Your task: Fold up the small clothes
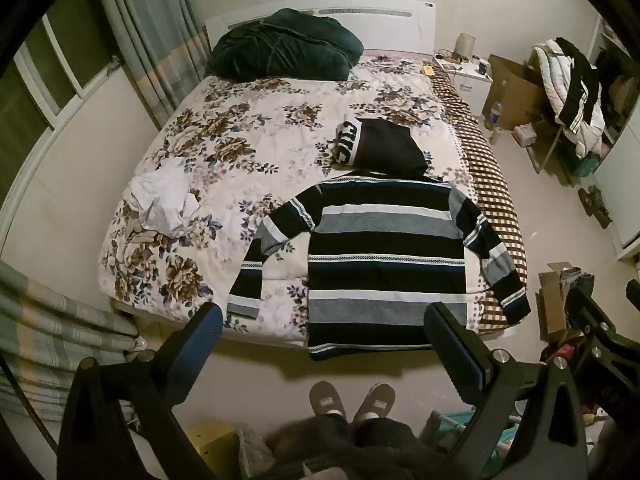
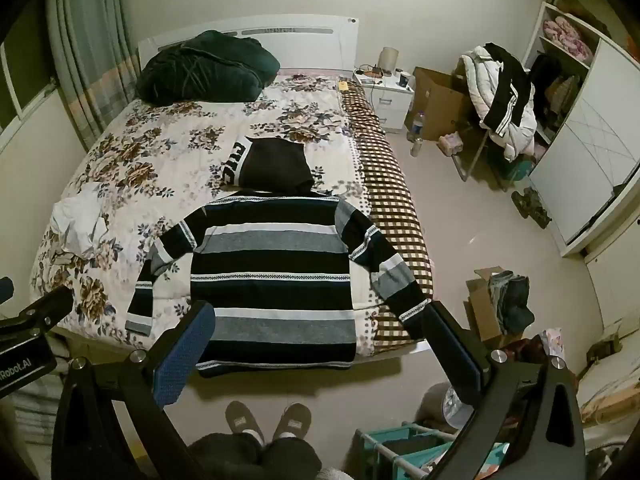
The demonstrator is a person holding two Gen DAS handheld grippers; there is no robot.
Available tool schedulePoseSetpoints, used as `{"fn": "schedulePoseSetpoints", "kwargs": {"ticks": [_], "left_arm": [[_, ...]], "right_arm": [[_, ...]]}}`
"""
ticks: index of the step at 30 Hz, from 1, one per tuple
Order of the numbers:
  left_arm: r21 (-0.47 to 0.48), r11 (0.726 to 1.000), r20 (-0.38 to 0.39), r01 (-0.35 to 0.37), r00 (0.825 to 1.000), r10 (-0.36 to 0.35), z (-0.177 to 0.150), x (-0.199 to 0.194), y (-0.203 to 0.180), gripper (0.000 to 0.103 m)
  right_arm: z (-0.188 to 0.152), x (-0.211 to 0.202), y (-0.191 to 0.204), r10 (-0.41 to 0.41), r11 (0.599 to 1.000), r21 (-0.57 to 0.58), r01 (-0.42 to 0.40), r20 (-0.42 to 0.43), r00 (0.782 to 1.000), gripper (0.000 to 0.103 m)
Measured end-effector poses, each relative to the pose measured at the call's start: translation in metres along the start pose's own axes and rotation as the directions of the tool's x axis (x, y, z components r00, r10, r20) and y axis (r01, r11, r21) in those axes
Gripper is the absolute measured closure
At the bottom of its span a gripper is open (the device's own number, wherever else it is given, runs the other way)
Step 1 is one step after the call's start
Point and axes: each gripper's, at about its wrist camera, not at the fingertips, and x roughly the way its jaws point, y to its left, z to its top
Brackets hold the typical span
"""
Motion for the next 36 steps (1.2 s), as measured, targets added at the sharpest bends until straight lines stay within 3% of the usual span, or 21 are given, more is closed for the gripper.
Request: {"fn": "schedulePoseSetpoints", "kwargs": {"ticks": [36], "left_arm": [[-0.001,1.0,0.005,0.003,1.0,-0.003,0.0,0.001,0.0,0.0]], "right_arm": [[0.01,0.0,0.012,0.004,1.0,-0.009,-0.004,-0.004,1.0,0.0]]}}
